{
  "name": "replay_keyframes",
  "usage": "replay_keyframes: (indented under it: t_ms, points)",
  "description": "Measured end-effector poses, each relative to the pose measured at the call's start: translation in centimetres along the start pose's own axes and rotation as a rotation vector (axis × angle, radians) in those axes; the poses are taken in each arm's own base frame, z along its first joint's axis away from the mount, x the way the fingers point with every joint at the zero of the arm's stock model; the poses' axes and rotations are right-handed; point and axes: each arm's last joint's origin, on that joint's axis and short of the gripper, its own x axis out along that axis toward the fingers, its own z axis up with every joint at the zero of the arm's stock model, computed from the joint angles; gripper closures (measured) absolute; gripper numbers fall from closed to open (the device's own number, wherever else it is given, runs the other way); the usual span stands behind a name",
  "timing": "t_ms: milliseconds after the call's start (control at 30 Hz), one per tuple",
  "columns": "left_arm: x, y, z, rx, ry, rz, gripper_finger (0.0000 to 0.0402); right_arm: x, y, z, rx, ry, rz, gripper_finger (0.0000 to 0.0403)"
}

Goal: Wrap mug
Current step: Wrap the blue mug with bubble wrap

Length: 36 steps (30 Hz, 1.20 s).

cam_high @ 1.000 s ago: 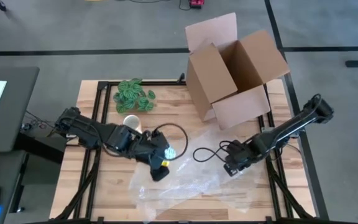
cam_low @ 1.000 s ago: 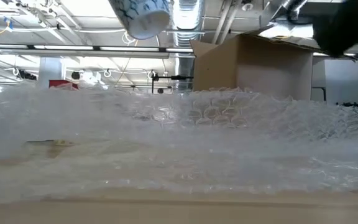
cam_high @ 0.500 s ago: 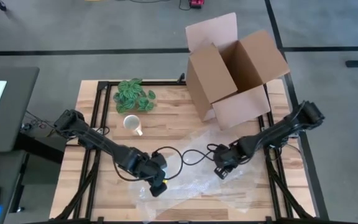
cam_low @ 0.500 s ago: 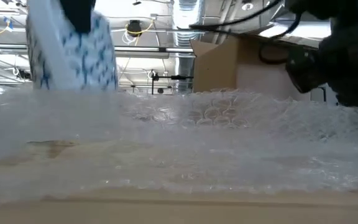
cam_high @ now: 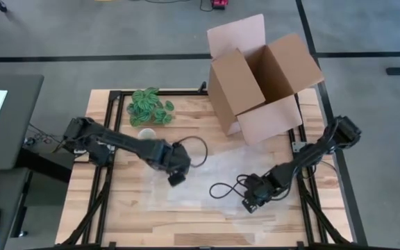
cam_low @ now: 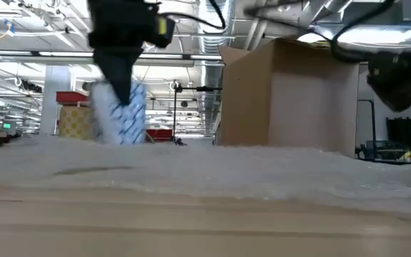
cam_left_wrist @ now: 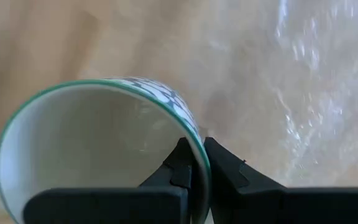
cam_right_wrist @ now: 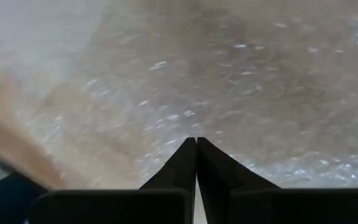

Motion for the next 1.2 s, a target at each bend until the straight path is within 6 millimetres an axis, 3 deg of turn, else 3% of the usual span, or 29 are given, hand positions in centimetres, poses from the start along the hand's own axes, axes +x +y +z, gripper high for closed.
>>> replay_keyframes:
  t_ms: [167,300,533,767,967,1200]
  points:
    - [-4.1,-0.3,1.7,0.036,-0.048,-0.110,0.0398,-2.2,0.4,0.2,-0.030,-0.044,-0.019,0.0402]
    - [-5.3,-2.2,2.6,0.030,-0.146,-0.322,0.0398,-4.4,0.6,0.8,-0.077,-0.060,0.036,0.0402]
    - [-1.2,-4.9,3.5,0.002,-0.116,-0.319,0.0398,-7.0,0.5,1.7,-0.080,-0.117,0.120,0.0402]
    - [2.3,-6.7,3.0,-0.009,-0.005,-0.237,0.0398,-7.6,0.3,2.4,-0.076,-0.139,0.131,0.0402]
    - [2.7,-7.6,3.4,0.008,0.019,-0.220,0.0388,-7.6,0.3,2.4,-0.077,-0.139,0.131,0.0402]
    - [2.7,-7.8,3.3,-0.017,0.071,-0.289,0.0301,-7.6,0.3,2.4,-0.096,-0.141,0.130,0.0402]
